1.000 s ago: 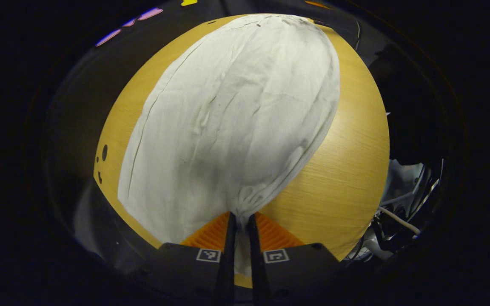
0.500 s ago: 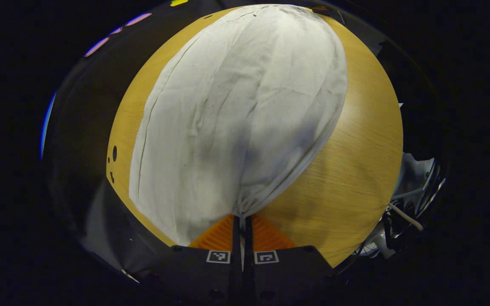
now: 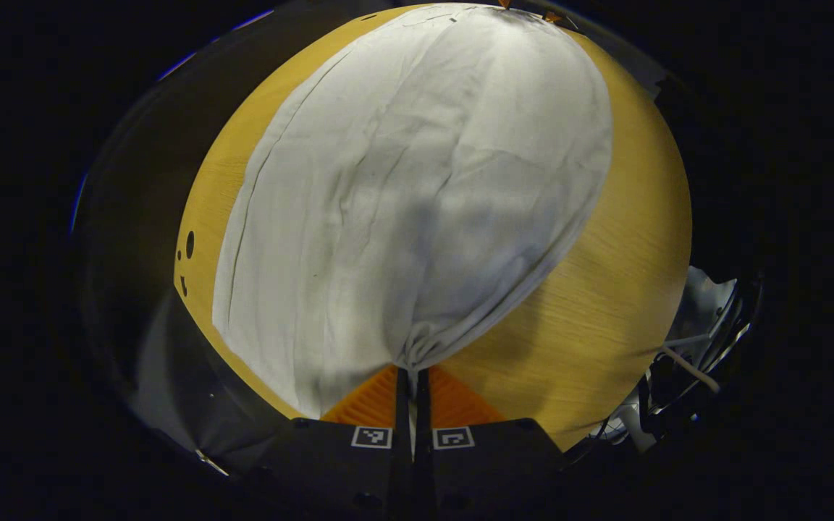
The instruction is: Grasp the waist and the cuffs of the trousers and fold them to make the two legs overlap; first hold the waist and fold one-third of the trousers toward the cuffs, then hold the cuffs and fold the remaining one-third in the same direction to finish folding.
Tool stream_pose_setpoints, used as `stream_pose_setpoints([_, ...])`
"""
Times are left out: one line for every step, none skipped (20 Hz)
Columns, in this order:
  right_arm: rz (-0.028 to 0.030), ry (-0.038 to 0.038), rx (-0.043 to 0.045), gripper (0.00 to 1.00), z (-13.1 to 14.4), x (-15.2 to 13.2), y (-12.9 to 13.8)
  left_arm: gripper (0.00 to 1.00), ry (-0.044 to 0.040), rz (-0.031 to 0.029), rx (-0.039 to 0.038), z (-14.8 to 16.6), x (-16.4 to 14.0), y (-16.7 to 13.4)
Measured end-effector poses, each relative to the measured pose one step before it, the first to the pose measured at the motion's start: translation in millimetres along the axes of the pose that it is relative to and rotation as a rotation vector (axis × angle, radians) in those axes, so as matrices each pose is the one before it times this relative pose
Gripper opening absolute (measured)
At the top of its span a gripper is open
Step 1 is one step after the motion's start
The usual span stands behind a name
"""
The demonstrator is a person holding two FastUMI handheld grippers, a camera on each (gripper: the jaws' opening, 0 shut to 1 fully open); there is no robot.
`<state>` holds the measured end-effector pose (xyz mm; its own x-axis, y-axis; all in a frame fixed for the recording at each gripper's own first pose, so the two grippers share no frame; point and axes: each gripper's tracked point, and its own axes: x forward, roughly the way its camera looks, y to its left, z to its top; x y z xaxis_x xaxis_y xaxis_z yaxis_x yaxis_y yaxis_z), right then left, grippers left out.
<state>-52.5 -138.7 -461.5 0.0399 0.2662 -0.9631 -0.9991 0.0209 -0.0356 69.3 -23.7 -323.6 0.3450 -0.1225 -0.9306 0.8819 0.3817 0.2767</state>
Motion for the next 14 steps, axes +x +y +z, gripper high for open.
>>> stream_pose_setpoints([0.03960,0.01111,0.03424,0.96,0.04,2.08,0.74,0.06,-0.00369,-0.00192,-0.00604,0.25,0.18,-0.04])
stream_pose_setpoints([0.03201,0.01372,0.03172,0.95,-0.78,2.95,1.89,0.06,-0.00257,-0.00145,-0.00463,0.55,0.18,-0.35])
stream_pose_setpoints([0.02208,0.01435,0.01730,0.96,-0.43,1.90,1.00,0.06,-0.00455,0.00015,-0.00319,0.24,-0.45,-0.15])
stream_pose_setpoints([0.00606,0.00413,0.00503,0.97,0.85,0.72,0.63,0.06,-0.00456,0.00390,-0.00628,0.40,0.56,-0.03])
stream_pose_setpoints([0.00534,0.00771,-0.00342,0.87,-0.59,0.65,1.11,0.06,-0.00686,0.00636,-0.00461,-0.20,0.65,-0.08])
stream_pose_setpoints([0.00658,0.00999,-0.00153,0.96,0.92,-0.47,1.29,0.06,-0.00501,0.00665,0.00006,0.45,0.36,0.48])
stream_pose_setpoints([0.00053,0.00489,0.00187,0.89,1.54,-0.04,-0.82,0.06,-0.00347,0.00647,-0.00132,-0.72,0.82,1.02])
stream_pose_setpoints([-0.02044,0.00011,0.01112,0.86,3.09,-1.12,-4.61,0.06,-0.00181,0.00609,-0.00627,0.01,0.70,0.52])
stream_pose_setpoints([-0.06429,-0.00802,0.00395,0.60,3.69,1.41,-13.45,0.06,-0.00141,0.00469,-0.00986,0.13,0.16,0.53])
stream_pose_setpoints([-0.03433,0.00329,0.02186,0.41,-0.27,-0.01,-4.78,0.06,-0.00099,0.00373,-0.00598,0.88,-0.02,0.02])
stream_pose_setpoints([-0.01931,-0.00634,-0.00422,0.24,-0.21,-1.02,-2.77,0.06,0.00114,0.00386,0.00114,0.05,-0.15,-0.04])
stream_pose_setpoints([-0.01769,0.00681,0.00232,0.22,-1.34,1.58,2.16,0.06,0.00408,0.00736,0.00638,-0.31,0.38,0.20])
stream_pose_setpoints([0.00638,-0.01422,0.01557,0.17,1.52,-2.15,2.97,0.06,0.00394,0.00986,0.00641,-0.16,-0.06,0.80])
stream_pose_setpoints([0.01602,-0.00791,0.00395,0.10,3.22,-4.33,5.37,0.06,0.00272,0.00327,-0.00017,0.23,-1.65,-0.98])
